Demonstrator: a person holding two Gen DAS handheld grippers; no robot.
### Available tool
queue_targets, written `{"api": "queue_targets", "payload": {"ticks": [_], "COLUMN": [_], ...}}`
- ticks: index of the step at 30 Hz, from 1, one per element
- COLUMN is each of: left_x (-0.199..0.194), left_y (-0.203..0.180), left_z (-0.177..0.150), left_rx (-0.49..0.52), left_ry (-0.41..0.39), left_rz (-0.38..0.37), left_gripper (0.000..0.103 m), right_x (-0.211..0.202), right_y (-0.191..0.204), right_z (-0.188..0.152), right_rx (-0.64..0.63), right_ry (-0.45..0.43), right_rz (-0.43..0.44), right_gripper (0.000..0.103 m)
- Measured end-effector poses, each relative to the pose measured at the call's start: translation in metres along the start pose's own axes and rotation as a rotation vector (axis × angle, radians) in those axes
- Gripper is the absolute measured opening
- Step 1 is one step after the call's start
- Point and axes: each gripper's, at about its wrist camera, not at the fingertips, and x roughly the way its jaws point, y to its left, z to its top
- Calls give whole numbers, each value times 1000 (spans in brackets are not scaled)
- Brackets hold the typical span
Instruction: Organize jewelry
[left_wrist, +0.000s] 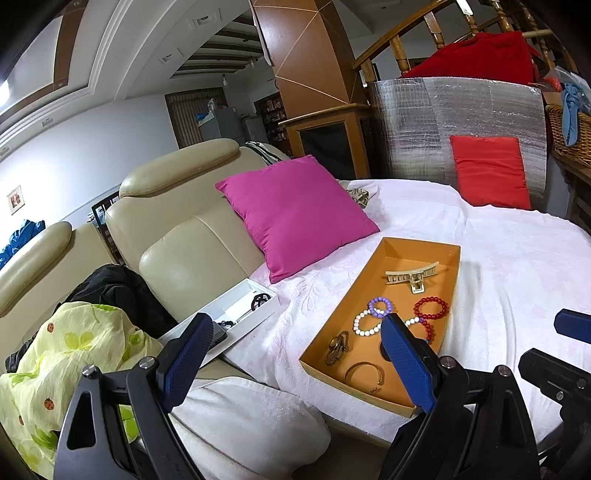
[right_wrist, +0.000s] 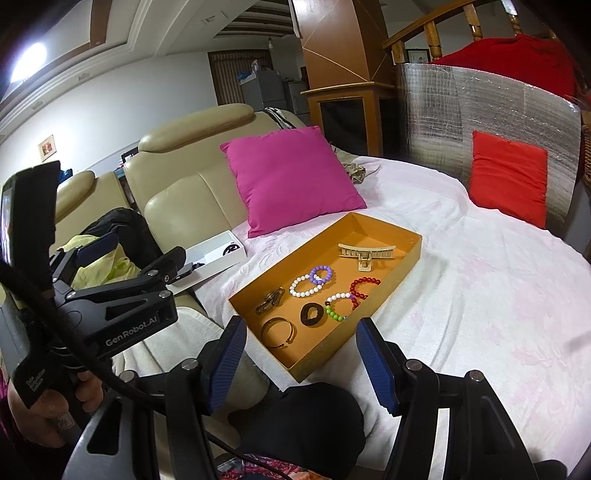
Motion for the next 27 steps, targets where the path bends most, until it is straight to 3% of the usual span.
{"api": "queue_targets", "payload": {"ticks": [27], "left_x": [0], "left_y": [1], "left_z": [2], "left_rx": [9], "left_ry": [4], "left_rz": [6], "left_gripper": [92], "right_x": [0], "right_y": [-4], "right_z": [4], "right_rx": [5], "right_ry": [-8], "right_rz": [2], "right_gripper": [66]}}
